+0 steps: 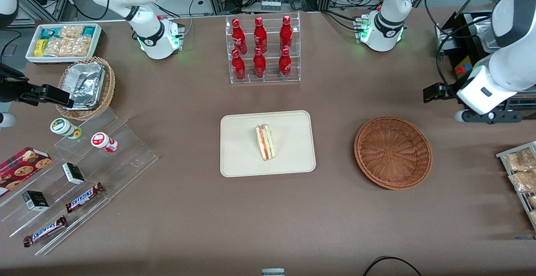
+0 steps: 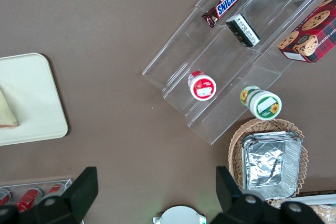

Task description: Place sandwich from basket to tray

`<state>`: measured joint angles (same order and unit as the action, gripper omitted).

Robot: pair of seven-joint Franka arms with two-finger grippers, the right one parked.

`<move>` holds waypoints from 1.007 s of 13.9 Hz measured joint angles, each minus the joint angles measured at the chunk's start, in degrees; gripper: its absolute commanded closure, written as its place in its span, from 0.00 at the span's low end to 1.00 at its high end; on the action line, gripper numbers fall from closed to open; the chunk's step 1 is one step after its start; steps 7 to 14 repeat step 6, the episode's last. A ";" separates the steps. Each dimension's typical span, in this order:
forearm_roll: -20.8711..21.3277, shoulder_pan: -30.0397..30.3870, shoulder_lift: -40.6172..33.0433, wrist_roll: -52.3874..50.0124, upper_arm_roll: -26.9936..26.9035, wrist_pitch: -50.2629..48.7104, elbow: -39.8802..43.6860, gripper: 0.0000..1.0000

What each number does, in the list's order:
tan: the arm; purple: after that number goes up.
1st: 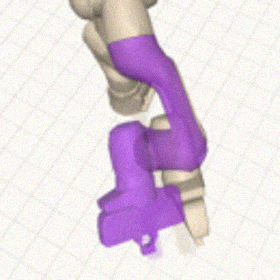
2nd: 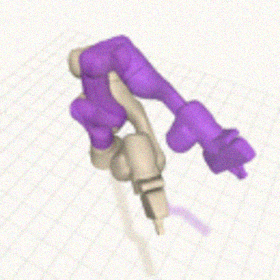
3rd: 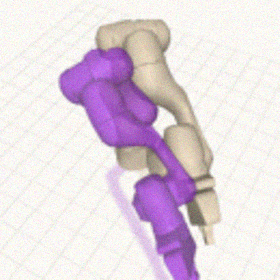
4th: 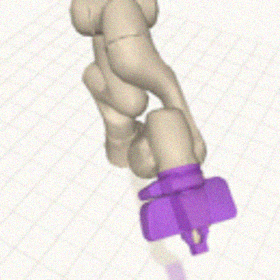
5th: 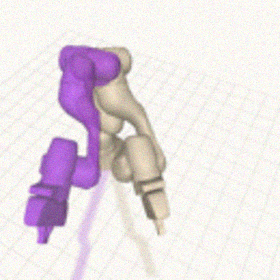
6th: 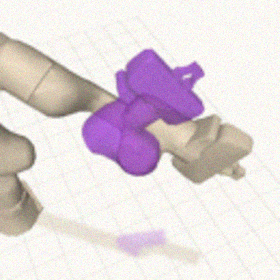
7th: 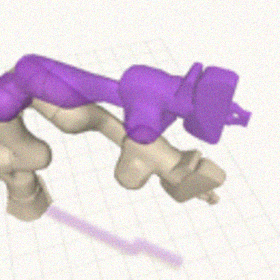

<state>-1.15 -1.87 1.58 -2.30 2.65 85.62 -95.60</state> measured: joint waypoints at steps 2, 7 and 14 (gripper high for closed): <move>0.03 0.28 -1.69 0.00 0.21 -1.51 0.01 0.00; 0.10 1.89 -4.68 0.18 0.87 -4.26 0.06 0.00; 0.10 1.89 -4.68 0.18 0.87 -4.26 0.06 0.00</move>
